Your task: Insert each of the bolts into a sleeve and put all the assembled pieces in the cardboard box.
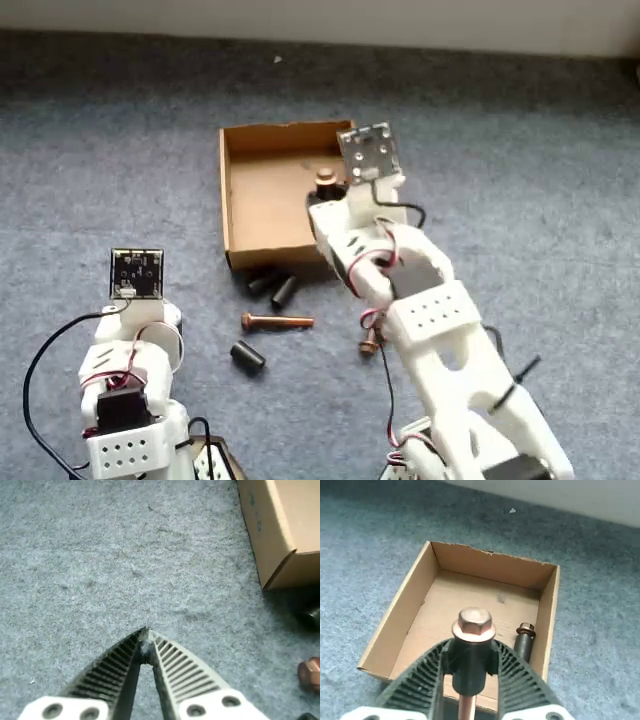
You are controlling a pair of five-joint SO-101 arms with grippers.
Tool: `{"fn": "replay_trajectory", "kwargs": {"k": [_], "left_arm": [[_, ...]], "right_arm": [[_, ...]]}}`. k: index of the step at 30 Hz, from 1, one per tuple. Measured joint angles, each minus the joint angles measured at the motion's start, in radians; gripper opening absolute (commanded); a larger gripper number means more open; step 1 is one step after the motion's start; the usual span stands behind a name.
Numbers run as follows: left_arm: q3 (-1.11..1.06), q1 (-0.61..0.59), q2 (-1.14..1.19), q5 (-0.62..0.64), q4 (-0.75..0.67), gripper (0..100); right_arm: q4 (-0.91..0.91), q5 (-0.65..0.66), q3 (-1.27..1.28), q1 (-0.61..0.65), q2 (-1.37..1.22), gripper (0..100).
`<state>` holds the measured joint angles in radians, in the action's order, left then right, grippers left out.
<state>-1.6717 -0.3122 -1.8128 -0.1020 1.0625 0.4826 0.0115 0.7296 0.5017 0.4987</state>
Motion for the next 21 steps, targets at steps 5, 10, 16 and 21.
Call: {"fn": "replay_trajectory", "kwargs": {"k": [5,10,16,21], "left_arm": [[0.000,0.000,0.000,0.000,0.000,1],[0.000,0.000,0.000,0.000,0.000,1],[0.000,0.000,0.000,-0.075,0.000,1],[0.000,0.000,0.000,-0.081,0.000,1]], "right_arm": [[0.000,0.000,-0.173,-0.009,-0.299,0.6],[0.000,0.000,-0.304,-0.044,-0.512,0.8],[0.023,0.000,-0.379,-0.074,-0.628,20.3],[0.192,0.000,-0.500,-0.074,-0.626,20.3]]}}
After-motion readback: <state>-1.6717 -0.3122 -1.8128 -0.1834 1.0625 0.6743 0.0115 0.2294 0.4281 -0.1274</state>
